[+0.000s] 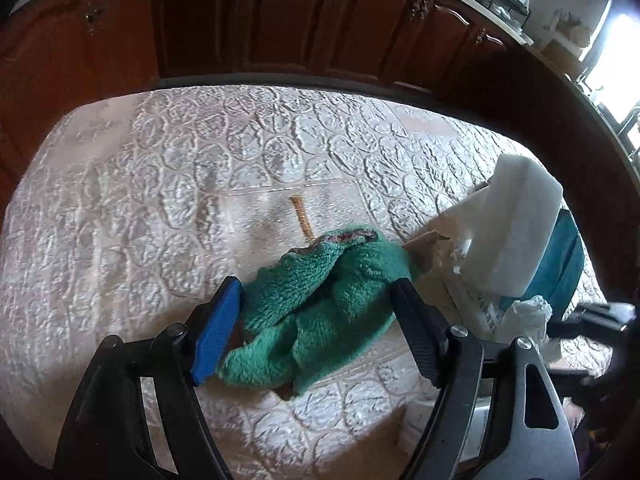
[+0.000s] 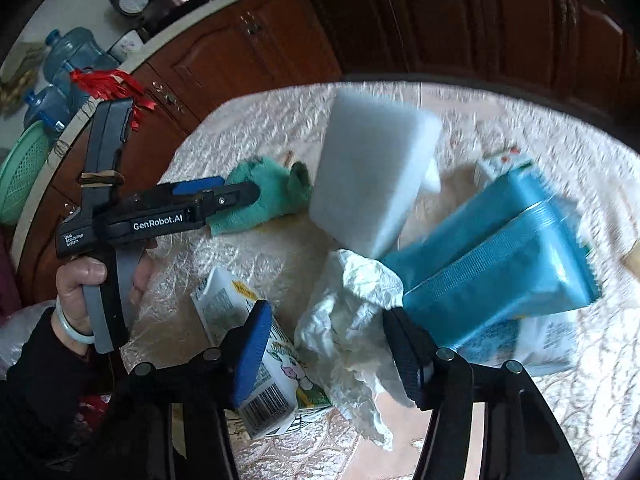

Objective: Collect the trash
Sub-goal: 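Grasp the green towel with the left gripper while the right gripper grasps crumpled tissue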

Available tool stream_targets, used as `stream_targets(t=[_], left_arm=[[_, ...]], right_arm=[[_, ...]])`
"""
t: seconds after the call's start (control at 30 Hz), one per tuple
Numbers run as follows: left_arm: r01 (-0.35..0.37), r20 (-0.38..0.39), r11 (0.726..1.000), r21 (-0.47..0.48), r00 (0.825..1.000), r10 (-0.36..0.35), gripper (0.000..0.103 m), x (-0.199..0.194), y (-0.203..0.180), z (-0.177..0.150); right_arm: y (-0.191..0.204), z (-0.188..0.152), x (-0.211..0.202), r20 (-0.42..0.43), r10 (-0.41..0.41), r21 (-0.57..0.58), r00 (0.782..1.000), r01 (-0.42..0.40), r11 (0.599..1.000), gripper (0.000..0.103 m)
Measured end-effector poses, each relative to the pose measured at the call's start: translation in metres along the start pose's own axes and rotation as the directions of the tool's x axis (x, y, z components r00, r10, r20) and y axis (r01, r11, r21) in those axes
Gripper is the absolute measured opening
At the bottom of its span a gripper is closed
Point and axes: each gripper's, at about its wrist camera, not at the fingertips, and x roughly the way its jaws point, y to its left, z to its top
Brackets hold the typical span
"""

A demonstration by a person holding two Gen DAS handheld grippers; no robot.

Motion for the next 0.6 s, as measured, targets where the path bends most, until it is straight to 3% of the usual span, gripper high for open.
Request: stream_targets(t=[0.13, 0.23, 0.3, 0.37, 0.6], left_arm=[[0.023, -0.011, 1.000, -0.022, 1.000, -0.023, 0.074, 0.006, -0.003, -0.001], [0.030, -0.015, 1.000, 0.003, 0.999, -0.030, 0.054, 0.004, -0.011, -0.003], [0.014, -0.004, 1.000, 0.016, 1.000, -0.014, 0.041, -0.002, -0.017, -0.004], [0.007, 0.011, 1.000, 0.010, 1.000, -0.007, 0.035, -0.010, -0.019, -0.005], [0.005, 0.081, 0.999, -0.050, 0.997, -0.001, 0.029, -0.043, -0.010, -0.006]], right_arm=[[-0.005, -0.008, 0.009, 0.001, -0.004, 0.009, 1.000, 0.004, 1.000, 0.032], [-0.004, -0.009, 0.004, 0.010, 0.011, 0.004, 1.000, -0.011, 1.000, 0.020], [-0.005, -0.012, -0.007, 0.032, 0.005, -0.016, 0.999, -0.004, 1.000, 0.019], [-0.005, -0.013, -0.019, 0.065, 0.022, -0.012, 0.998, -0.021, 1.000, 0.019], [-0.011, -0.015, -0.063, 0.169, 0.043, -0.008, 0.985, -0.042, 0.999, 0.018]])
